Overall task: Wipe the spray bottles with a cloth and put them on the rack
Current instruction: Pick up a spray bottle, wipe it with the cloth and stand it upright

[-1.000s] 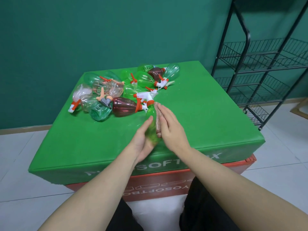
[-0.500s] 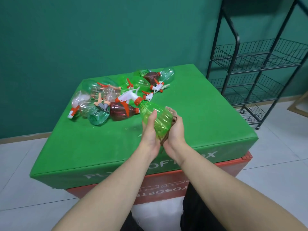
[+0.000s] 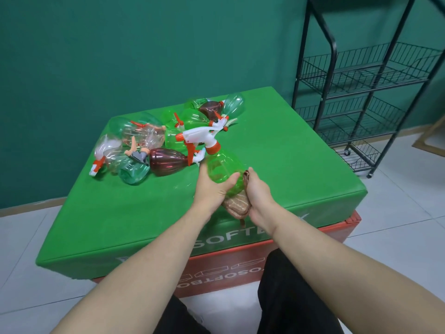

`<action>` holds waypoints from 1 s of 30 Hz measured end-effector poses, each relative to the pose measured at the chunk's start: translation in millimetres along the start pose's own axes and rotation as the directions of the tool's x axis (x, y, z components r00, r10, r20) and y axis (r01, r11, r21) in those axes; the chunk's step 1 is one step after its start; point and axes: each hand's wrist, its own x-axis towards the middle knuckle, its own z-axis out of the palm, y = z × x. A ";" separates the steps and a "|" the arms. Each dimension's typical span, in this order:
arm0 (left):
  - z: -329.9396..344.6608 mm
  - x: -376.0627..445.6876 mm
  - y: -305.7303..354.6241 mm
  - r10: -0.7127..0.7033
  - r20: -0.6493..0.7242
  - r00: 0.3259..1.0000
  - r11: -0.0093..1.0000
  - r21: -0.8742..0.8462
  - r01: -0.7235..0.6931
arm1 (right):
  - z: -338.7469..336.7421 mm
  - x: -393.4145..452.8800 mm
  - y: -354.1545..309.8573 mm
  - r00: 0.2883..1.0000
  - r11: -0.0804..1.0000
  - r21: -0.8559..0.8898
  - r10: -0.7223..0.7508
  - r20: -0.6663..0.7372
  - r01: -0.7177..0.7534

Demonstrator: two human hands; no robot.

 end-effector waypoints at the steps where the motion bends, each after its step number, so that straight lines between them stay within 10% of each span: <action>1: 1.7 3.0 1.3 0.002 -0.001 1.000 1.000 0.030 -0.002 | -5.4 2.3 -2.6 1.000 1.000 -0.021 0.001 0.001 -0.001; 7: 27.0 32.4 11.7 -0.020 -0.012 1.000 0.994 0.111 0.021 | -51.8 21.0 -35.0 0.989 0.999 -0.050 0.020 0.143 -0.013; 18: 141.1 149.5 31.8 -0.048 0.090 0.995 0.981 0.194 0.030 | -144.3 105.5 -130.6 0.986 0.989 -0.057 -0.141 -0.090 0.136; 30: 282.1 294.8 9.7 -0.041 0.122 0.992 0.971 0.237 0.011 | -174.5 203.3 -175.5 0.997 0.995 -0.075 -0.072 -0.004 0.072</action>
